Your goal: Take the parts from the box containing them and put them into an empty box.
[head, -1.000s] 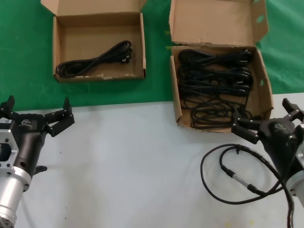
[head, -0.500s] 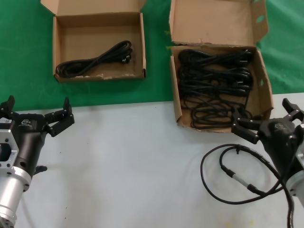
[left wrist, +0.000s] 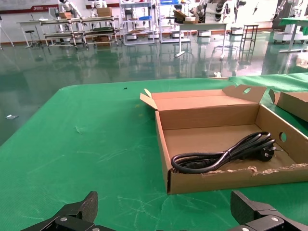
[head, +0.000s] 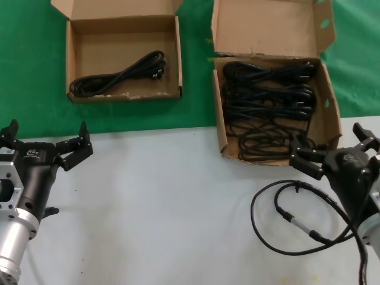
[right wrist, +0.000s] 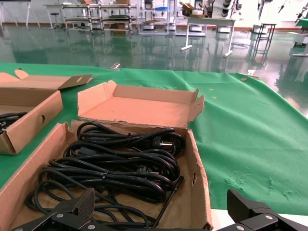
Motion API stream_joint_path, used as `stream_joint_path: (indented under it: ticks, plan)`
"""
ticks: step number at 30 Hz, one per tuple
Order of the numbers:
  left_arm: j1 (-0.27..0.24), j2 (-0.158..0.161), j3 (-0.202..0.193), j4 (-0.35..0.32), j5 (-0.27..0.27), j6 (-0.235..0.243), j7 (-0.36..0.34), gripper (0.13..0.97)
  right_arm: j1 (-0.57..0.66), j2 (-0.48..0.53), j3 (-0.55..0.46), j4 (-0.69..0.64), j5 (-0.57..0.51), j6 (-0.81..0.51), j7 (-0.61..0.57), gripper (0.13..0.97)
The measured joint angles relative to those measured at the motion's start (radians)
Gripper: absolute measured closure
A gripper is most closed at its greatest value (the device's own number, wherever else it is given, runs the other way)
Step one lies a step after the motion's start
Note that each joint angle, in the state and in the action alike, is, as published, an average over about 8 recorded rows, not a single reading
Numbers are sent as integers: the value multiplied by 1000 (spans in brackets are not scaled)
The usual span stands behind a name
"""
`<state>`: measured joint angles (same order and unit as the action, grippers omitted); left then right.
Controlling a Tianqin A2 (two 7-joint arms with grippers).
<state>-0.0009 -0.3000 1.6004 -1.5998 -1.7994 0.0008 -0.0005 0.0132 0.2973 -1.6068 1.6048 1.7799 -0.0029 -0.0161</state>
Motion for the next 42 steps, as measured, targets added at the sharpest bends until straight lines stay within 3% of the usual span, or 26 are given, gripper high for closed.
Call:
stream_joint_path:
  ticks: [42]
  plan:
    - [0, 0, 0, 0, 0, 0, 0, 132, 0, 0, 0, 0, 0, 0, 0, 129]
